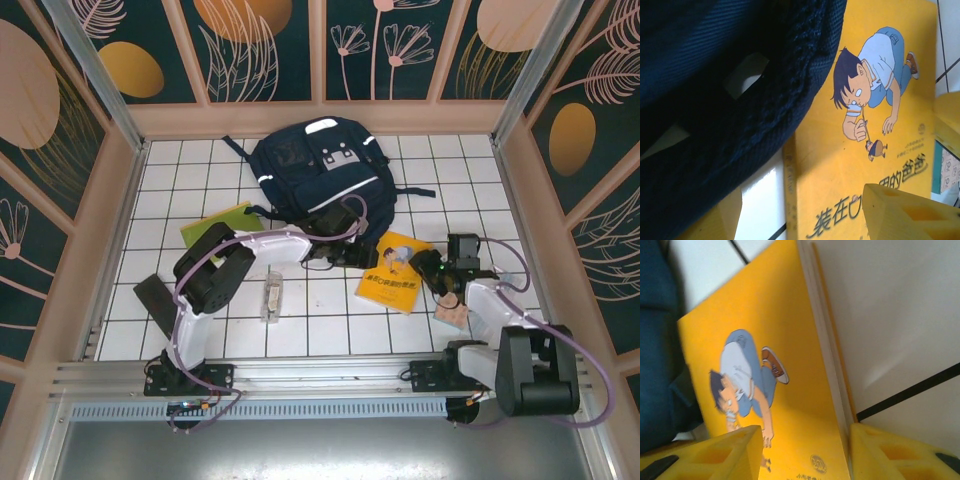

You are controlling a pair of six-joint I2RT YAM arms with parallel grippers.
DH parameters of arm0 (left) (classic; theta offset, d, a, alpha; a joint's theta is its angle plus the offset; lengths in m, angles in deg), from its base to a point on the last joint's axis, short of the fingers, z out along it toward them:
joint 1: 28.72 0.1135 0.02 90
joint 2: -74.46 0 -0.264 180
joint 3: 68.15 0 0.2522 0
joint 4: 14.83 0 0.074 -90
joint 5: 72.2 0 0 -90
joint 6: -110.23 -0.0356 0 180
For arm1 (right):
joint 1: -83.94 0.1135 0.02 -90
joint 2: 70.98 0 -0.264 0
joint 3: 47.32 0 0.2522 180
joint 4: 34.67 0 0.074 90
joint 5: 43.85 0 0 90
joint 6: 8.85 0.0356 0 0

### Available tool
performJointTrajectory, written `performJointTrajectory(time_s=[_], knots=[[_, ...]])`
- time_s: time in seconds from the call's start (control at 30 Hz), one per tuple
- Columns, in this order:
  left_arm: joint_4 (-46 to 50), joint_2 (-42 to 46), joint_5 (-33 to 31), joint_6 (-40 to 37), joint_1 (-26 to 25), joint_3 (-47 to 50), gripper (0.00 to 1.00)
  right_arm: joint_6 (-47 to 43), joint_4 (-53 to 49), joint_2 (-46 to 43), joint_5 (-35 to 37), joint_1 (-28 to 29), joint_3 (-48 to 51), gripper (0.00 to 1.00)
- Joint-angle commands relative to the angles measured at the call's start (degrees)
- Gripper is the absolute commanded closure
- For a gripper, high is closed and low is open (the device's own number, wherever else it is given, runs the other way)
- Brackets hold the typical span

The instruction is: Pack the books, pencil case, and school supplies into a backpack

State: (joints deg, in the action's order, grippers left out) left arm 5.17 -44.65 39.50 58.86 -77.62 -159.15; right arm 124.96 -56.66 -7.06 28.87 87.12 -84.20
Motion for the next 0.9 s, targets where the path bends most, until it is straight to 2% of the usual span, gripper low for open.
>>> performJointTrajectory(time_s=[0.0, 0.1, 0.23, 0.47, 0.6, 0.67, 0.73, 0.87], knots=[[0.6, -2.4, 0.4, -0.4, -0.7, -2.2, 0.35, 1.6, -0.2, -4.3, -1.7, 1.4, -0.5, 0.53], [1.0, -3.6, 0.1, -0.6, -0.7, -3.1, 0.35, 1.9, 0.6, -5.2, -2.3, 2.0, -0.2, 0.55], [1.4, -4.1, -0.2, -0.8, -0.8, -3.6, 0.35, 2.3, 5.3, -2.0, -5.2, 2.4, 0.9, 0.62], [1.0, -4.2, -0.6, -0.4, -0.7, -3.2, 0.34, 2.0, 7.9, 2.8, -4.1, 4.8, -0.3, 0.7], [0.7, -4.2, -0.4, 0.0, -0.8, -3.1, 0.34, 1.4, 7.6, 1.4, -3.6, 5.0, -0.7, 0.86], [0.5, -3.9, 0.1, 0.3, -0.8, -3.1, 0.34, 1.1, 7.3, 0.4, -3.2, 5.0, -1.0, 1.0], [0.1, -3.1, 0.8, 0.6, -0.7, -3.3, 0.31, 0.4, 6.1, -0.5, -2.7, 5.0, -1.8, 1.0], [-1.3, 0.1, 2.4, 1.4, -0.1, -3.8, 0.17, -2.9, 2.1, -2.8, -0.8, 4.7, -4.2, 1.0]])
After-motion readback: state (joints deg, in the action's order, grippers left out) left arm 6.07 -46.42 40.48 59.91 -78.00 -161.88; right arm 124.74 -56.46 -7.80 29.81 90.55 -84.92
